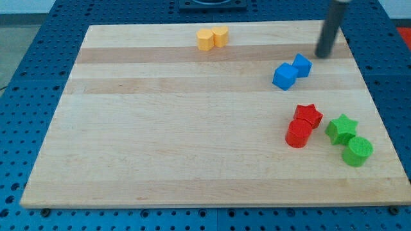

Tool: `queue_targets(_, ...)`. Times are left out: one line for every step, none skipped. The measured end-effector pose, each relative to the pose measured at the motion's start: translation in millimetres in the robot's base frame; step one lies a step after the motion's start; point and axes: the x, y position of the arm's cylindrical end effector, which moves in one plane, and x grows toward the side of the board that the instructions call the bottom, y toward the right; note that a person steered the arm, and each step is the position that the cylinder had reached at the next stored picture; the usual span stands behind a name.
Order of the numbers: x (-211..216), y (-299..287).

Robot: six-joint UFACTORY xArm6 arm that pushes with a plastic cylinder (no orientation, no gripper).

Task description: Move the arm to the bottom right side of the board

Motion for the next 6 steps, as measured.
queue_targets(14, 1)
queue_targets(60, 16)
queue_targets(152, 44)
queue_targets(152, 44)
queue_targets(159, 44)
queue_targets(229, 49)
